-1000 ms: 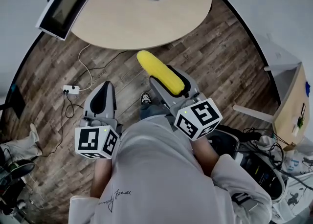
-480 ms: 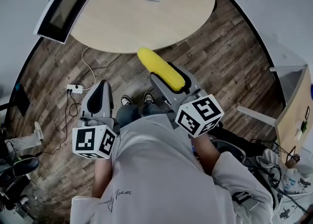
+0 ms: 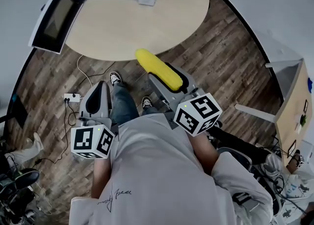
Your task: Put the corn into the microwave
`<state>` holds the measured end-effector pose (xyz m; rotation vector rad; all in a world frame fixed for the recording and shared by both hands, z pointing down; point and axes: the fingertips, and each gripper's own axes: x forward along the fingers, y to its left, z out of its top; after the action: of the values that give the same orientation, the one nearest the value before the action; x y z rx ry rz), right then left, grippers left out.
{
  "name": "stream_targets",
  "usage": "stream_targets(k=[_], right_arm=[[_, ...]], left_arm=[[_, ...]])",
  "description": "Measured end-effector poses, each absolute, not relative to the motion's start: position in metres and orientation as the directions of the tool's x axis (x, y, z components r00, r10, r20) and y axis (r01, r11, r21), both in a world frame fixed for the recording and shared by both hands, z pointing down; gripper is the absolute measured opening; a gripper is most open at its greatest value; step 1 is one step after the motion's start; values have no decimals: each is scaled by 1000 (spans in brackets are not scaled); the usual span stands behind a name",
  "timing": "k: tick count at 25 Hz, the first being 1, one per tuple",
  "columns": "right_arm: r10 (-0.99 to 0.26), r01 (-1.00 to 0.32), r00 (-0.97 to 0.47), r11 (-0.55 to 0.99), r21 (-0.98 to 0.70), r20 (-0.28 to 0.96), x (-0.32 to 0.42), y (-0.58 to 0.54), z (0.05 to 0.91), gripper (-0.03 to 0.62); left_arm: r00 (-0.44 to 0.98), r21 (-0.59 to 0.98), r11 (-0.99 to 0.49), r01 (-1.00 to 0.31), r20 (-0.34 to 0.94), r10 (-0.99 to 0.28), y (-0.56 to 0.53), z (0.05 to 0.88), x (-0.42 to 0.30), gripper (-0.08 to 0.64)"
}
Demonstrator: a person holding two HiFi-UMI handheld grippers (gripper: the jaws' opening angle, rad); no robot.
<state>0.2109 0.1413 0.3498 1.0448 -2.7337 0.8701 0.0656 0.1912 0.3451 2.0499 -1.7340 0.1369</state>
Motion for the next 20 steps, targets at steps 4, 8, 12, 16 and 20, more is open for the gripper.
stream_targets(k=[4,8,12,16,20], right_arm=[[-603,-648,-752,608,-458,264,191,123,343,261],[-607,-655,-748,609,-448,269,167,103,339,261],[-613,-664,-741,605,-440,276,144,83,335,261],[-620,-670,-734,594,-445,277,117,63,331,261],[-625,-677,-727,585,-448,283,91,46,326,261]], left_arm=[[231,271,-141,-952,339,-912,167,344,47,-9],[255,278,-165,-946,328,-910,142,340,26,-9],[274,288,-181,-940,326,-905,120,339,4,-8],[301,296,-207,-932,321,-898,98,335,-21,-8],[330,312,-234,-921,304,-894,76,332,-43,-9]])
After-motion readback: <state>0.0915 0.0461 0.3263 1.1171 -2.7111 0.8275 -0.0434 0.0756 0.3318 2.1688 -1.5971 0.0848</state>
